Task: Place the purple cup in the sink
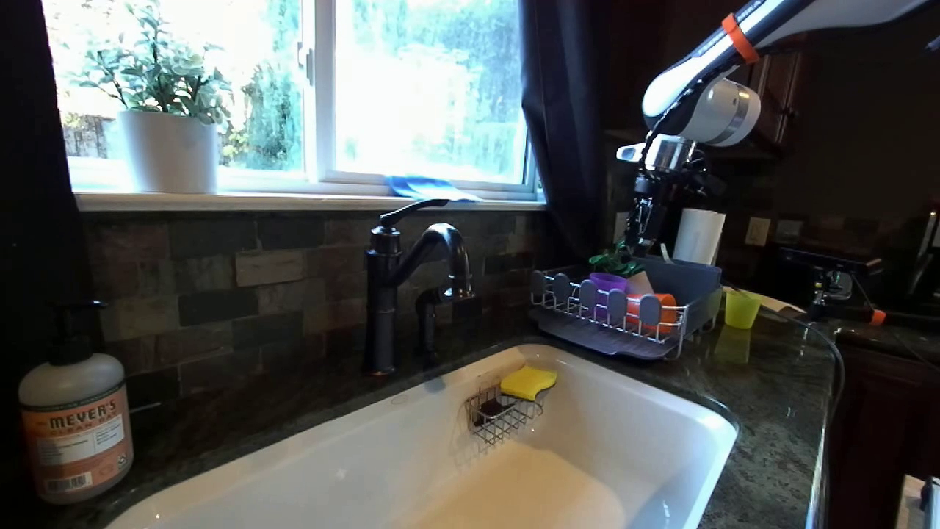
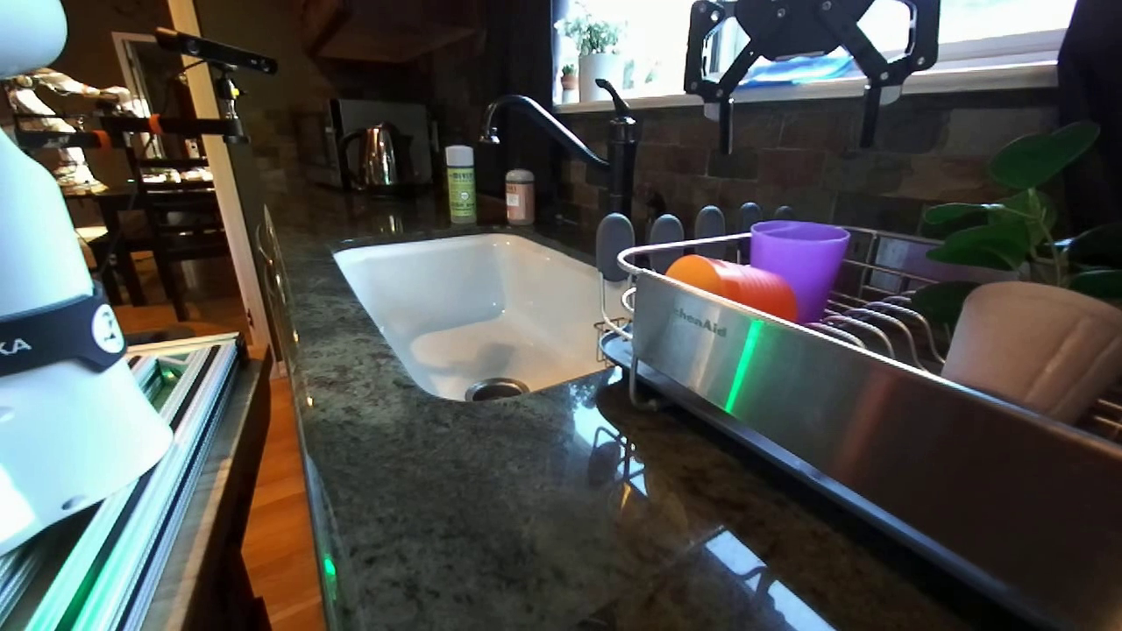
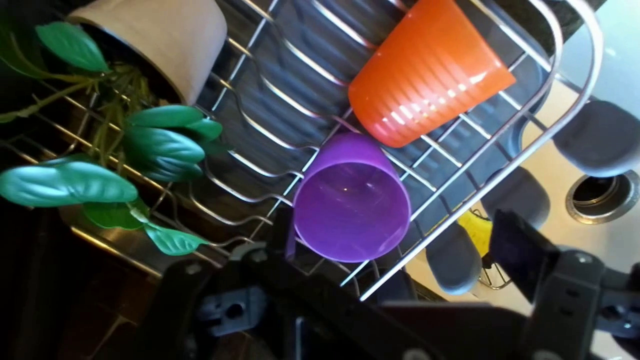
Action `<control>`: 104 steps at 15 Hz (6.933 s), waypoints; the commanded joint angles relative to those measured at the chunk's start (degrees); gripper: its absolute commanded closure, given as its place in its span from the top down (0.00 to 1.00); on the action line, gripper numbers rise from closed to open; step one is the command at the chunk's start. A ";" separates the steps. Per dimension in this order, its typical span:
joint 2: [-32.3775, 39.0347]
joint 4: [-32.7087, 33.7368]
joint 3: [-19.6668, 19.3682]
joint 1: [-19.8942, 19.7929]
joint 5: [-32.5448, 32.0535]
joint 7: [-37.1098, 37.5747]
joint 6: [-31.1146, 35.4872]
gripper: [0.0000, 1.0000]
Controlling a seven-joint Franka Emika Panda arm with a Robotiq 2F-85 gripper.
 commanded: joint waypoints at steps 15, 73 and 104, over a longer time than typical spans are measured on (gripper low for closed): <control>7.36 -1.29 7.01 -3.05 0.05 -0.86 7.61 0.63; 10.82 -21.31 27.67 13.11 -10.16 17.03 30.67 0.04; 38.16 -11.48 17.67 20.47 -21.07 49.51 39.40 0.36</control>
